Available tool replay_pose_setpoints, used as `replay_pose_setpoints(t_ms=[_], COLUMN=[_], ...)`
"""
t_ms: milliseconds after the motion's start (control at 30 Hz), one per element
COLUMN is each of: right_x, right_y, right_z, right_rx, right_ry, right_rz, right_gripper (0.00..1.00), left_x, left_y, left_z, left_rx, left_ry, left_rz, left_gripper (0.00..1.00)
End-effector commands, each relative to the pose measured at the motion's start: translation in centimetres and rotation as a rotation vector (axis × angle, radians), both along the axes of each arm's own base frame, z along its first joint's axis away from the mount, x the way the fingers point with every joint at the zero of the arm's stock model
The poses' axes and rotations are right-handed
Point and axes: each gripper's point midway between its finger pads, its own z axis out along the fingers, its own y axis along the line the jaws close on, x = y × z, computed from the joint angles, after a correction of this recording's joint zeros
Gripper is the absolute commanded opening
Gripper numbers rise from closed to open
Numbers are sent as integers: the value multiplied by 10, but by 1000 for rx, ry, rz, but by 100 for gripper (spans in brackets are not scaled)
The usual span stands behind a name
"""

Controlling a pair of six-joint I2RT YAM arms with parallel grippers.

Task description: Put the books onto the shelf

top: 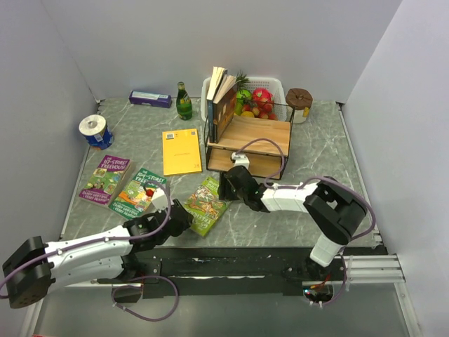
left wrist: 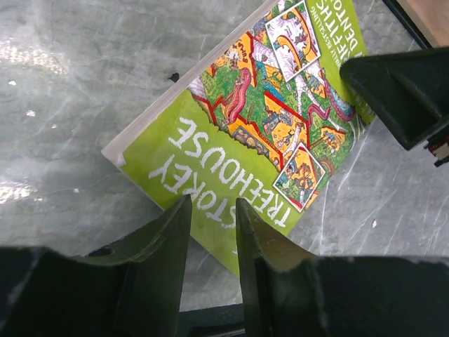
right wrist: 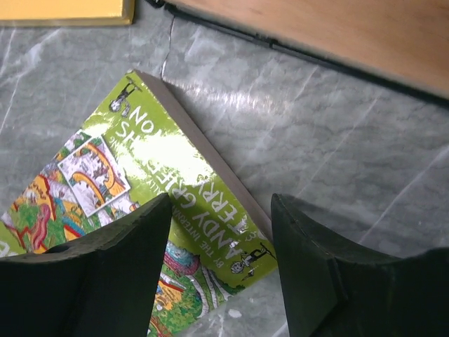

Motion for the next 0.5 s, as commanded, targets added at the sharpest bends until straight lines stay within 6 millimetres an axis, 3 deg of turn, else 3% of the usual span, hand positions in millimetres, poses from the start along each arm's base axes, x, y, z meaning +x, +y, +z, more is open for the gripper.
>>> replay_pose_setpoints(t_ms=[0,33,200,333,467], right_x=[-44,-57,-112,-167,-191], right_y=[4,0,17,30,25], right_z=[-1,-9,-12,-10,6], right_rx=[19,9,31,32,37], right_ry=[57,78,136,179,144], right_rz=[77,94,265,443,493], right_gripper=[65,64,56,54,54], left_x=[-3,-3,-3,1,13], left_y=[3,5,13,15,21], left_z=[8,7,1,0,11], left_rx=[-7,-3,27,56,126], left_ry=[-2,0,0,-8,-61], left_rz=[3,7,29,41,72], left_gripper=[38,38,39,39,40])
